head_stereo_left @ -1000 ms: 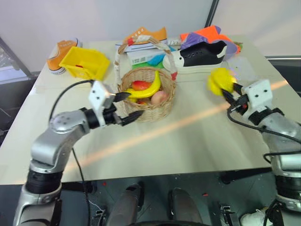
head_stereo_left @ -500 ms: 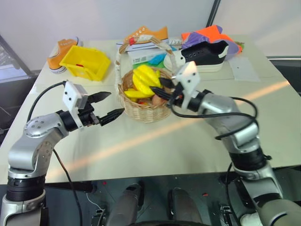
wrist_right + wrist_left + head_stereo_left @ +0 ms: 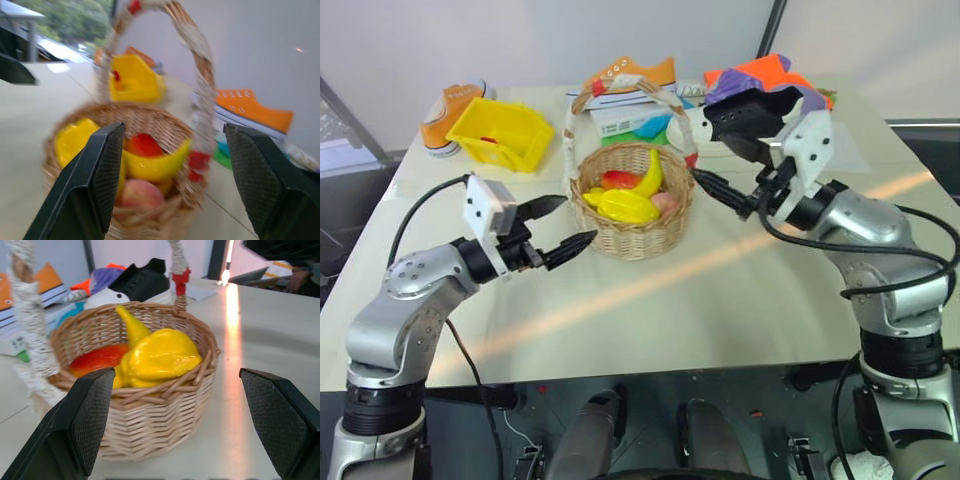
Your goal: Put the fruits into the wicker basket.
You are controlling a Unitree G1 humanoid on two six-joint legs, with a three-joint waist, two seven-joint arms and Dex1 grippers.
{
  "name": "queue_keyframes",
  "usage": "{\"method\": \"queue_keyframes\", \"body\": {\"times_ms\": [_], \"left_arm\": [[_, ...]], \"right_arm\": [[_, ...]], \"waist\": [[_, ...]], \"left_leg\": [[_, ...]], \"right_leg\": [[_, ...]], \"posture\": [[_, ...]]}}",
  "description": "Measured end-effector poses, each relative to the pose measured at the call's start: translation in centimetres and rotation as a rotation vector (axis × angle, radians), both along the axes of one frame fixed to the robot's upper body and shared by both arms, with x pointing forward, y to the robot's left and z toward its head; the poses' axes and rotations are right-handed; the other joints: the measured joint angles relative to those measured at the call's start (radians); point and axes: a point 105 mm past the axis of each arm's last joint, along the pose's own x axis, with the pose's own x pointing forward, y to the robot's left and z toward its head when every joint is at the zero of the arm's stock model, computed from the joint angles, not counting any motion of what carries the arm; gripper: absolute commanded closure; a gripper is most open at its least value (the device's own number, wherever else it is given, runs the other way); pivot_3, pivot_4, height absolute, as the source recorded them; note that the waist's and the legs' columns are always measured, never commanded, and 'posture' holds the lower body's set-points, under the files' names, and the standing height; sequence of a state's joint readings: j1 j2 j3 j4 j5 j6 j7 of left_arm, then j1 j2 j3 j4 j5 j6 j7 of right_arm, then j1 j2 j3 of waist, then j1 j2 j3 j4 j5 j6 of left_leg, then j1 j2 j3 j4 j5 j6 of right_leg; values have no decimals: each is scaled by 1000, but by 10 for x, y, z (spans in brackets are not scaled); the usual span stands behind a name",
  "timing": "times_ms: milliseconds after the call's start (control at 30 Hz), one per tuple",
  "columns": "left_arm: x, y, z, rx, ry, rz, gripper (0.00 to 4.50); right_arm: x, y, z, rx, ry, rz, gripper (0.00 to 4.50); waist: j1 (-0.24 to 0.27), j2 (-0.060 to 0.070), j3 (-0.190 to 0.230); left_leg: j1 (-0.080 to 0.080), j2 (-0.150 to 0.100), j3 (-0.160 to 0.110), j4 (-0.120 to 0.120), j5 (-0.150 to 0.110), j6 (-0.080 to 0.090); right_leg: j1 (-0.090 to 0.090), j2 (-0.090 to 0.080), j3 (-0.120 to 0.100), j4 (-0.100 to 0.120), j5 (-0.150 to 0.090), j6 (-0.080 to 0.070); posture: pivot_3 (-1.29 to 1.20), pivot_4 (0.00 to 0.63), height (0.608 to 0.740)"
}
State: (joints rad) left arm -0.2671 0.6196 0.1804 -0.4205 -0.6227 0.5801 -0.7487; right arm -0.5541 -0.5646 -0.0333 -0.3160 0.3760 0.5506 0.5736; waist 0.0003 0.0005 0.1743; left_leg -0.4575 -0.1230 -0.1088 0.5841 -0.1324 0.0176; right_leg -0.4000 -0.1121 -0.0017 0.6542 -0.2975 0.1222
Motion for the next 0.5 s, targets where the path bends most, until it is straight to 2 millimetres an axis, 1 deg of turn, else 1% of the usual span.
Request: {"method": "queue_keyframes", "body": {"times_ms": [33,100,167,200,267,367,400,433,500], "left_arm": [[0,-1,0,-1,0,-3,228],[1,-3,2,-3,-6,-9,228],[1,-6,5,-11,-18,-17,228],[1,-6,5,-11,-17,-18,228],[2,-6,5,-12,-16,-14,228],[2,-6,5,-13,-18,-9,228],[1,-6,5,-13,-21,-9,228],[1,-7,6,-14,-26,-10,228],[0,-8,6,-17,-28,-9,228]], "right_arm": [[8,3,-6,12,20,-11,1235],[21,12,-10,49,35,-29,1235],[40,19,-14,69,45,-79,1235],[46,19,-16,71,47,-102,1466],[57,19,-20,95,56,-142,2094],[60,22,-24,114,67,-137,3658],[59,22,-24,119,67,-135,4122],[59,21,-23,124,68,-134,4490],[60,18,-21,139,67,-143,4500]], "waist": [[-4,0,0],[-13,0,0],[-17,0,0],[-16,0,0],[-11,0,0],[-10,0,0],[-12,0,0],[-13,0,0],[-13,0,0]], "left_leg": [[0,0,0,0,0,0],[0,0,0,0,1,-1],[0,0,0,-1,2,-1],[0,0,0,-1,3,-1],[0,0,-1,-3,4,-1],[0,0,-1,-5,4,-2],[0,0,-1,-5,4,-2],[0,0,-1,-5,4,-2],[0,0,-1,-5,4,-2]], "right_leg": [[0,0,0,0,0,0],[0,0,0,0,0,1],[-1,1,0,1,2,3],[-1,1,0,1,2,3],[-2,1,0,1,2,4],[-2,2,0,1,2,4],[-2,2,1,1,2,4],[-2,2,0,2,2,4],[-3,2,1,3,2,4]], "posture": [[0,150,740],[0,150,740],[0,150,740],[0,150,740],[0,150,740],[0,150,740],[0,150,740],[0,150,740],[0,150,740]]}}
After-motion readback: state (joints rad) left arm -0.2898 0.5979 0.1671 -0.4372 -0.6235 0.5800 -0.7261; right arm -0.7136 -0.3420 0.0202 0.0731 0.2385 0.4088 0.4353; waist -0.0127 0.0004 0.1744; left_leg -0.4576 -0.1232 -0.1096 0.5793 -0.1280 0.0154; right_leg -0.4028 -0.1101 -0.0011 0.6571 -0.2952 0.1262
